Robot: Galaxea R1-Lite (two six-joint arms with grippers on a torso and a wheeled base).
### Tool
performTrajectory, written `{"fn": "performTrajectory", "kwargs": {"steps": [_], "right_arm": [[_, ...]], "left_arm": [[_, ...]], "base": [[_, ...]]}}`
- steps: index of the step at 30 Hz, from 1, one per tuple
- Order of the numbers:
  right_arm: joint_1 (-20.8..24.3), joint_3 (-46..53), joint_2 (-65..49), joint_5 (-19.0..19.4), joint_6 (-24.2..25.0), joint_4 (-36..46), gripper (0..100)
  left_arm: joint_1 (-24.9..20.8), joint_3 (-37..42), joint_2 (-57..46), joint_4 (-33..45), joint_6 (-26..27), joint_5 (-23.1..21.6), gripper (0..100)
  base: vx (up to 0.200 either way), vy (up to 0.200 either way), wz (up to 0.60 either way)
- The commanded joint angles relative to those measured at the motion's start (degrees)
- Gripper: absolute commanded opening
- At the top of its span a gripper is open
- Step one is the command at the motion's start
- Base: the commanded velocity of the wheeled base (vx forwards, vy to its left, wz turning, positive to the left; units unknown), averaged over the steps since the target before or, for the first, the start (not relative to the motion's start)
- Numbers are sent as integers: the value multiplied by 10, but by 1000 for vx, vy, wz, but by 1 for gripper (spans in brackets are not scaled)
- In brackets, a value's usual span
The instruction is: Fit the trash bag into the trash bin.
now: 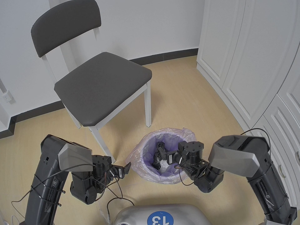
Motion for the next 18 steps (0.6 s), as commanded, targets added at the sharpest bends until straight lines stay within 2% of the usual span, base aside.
{"fn": "performTrajectory", "kwargs": {"steps": [1,4,8,13,18], "right_arm": [[-53,48,-119,12,-25,47,100],[-76,46,-150,29,-20,102,100],[-122,29,-170,60,-13,216,100],[-136,-17,-164,97,36,322,100],[-137,-46,-132,139,83,347,100]], "left_arm": [[0,0,0,-10,0,0,100],[0,0,0,-10,0,0,100],[0,0,0,-10,0,0,100],[0,0,0,-10,0,0,100],[0,0,0,-10,0,0,100]], "base": [[0,0,0],[0,0,0],[0,0,0],[0,0,0],[0,0,0]]}}
